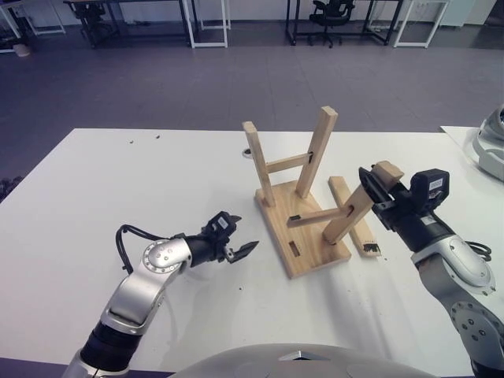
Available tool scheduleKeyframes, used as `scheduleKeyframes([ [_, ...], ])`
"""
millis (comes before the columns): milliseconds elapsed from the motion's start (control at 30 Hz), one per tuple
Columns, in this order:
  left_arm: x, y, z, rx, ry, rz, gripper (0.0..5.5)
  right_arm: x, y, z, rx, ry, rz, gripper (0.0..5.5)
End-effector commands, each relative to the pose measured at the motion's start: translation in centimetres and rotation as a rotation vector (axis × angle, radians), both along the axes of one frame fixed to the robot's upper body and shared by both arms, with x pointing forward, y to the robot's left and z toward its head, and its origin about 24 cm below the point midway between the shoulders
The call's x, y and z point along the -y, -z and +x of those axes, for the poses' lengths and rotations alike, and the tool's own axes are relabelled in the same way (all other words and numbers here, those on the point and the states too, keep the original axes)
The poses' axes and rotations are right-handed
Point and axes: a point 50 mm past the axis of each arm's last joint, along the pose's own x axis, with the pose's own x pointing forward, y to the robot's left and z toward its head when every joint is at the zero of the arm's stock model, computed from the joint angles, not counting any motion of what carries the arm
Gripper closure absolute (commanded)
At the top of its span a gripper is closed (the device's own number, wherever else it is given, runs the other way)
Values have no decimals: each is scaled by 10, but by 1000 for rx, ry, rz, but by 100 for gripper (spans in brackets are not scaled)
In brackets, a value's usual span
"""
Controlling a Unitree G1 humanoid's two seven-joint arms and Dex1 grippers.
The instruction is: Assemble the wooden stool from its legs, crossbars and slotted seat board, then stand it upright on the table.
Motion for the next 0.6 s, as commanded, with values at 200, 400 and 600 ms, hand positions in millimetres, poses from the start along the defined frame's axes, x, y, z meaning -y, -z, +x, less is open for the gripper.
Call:
scheduleKeyframes([
  [200, -6, -2, 4, 11, -44, 24, 163, 16, -6, 7, 32, -16, 50, 393],
  [400, -15, -1, 6, 19, -73, 35, 163, 15, -84, 17, 295, -218, 121, 275],
  [600, -16, -3, 11, 32, -90, 25, 163, 69, -118, 62, 308, 1, 210, 161],
])
